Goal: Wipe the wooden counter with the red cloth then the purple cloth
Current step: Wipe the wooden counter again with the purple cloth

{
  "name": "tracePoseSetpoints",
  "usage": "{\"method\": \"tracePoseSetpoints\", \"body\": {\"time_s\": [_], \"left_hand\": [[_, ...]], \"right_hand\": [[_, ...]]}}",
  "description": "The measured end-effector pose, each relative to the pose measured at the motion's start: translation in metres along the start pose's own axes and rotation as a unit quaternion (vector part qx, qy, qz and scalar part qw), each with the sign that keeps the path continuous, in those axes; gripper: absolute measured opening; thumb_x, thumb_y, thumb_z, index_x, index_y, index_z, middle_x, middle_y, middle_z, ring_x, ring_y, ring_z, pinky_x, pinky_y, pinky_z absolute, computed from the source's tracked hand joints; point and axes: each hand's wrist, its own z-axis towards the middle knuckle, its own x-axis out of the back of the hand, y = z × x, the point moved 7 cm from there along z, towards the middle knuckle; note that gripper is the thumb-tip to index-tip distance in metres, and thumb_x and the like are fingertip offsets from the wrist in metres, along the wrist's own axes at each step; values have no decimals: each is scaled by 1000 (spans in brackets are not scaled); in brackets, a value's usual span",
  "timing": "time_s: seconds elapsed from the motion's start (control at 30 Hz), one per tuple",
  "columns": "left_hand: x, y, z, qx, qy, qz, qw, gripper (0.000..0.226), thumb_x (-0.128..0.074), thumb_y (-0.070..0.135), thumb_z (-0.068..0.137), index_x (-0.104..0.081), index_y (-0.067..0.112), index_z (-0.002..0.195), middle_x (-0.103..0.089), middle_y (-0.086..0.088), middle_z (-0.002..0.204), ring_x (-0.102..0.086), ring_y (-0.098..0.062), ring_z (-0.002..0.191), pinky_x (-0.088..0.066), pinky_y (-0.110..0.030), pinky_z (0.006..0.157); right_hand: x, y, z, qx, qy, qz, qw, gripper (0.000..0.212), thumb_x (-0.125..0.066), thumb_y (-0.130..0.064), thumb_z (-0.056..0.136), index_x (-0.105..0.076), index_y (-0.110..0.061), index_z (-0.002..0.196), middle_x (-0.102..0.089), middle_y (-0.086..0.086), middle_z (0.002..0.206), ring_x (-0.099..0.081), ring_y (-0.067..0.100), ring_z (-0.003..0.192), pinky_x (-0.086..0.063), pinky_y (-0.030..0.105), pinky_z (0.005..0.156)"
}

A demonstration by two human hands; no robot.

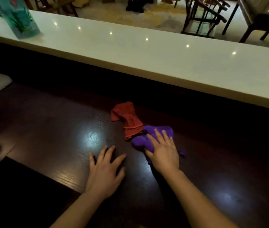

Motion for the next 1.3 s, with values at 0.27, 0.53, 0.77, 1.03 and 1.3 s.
{"method": "tracePoseSetpoints", "body": {"time_s": [0.27,0.53,0.77,1.03,1.3], "left_hand": [[-11,-32,-8,8,-24,8,1000,60,-43,50,83,-45,40,142,-42,-8,153,-34,-34,142,-22,-73,108],[-3,-37,-13,29,53,-66,996,77,-53,45,78,-41,8,145,-45,-11,150,-35,-25,143,-17,-65,114],[-13,-32,-11,-18,-2,-34,999,87,-59,62,59,-43,38,142,-43,-14,151,-33,-33,143,-12,-69,112],[-11,-33,-8,21,5,-26,999,54,-49,57,81,-53,42,133,-44,-10,149,-33,-30,143,-17,-70,111],[-9,-31,-9,47,-8,14,999,59,-40,59,87,-35,47,145,-30,-12,159,-18,-30,149,-11,-65,116]], "right_hand": [[-26,-66,-74,79,-19,23,996,74,-55,-59,66,-49,-35,136,-38,3,153,-33,31,142,-25,49,116],[-26,-118,-2,87,-39,51,994,70,-51,-51,80,-31,-40,147,-10,-9,162,-2,26,149,2,44,121],[-23,-78,-54,239,-84,36,967,70,-55,-49,73,-38,-42,141,-26,-14,158,-13,13,148,-9,39,121],[20,49,19,-28,18,28,999,70,-65,-35,85,-34,-30,147,-36,5,154,-24,28,145,-19,42,119],[7,15,-61,41,-3,52,998,77,-77,-37,64,-52,-31,137,-43,2,150,-35,31,140,-25,44,116]]}}
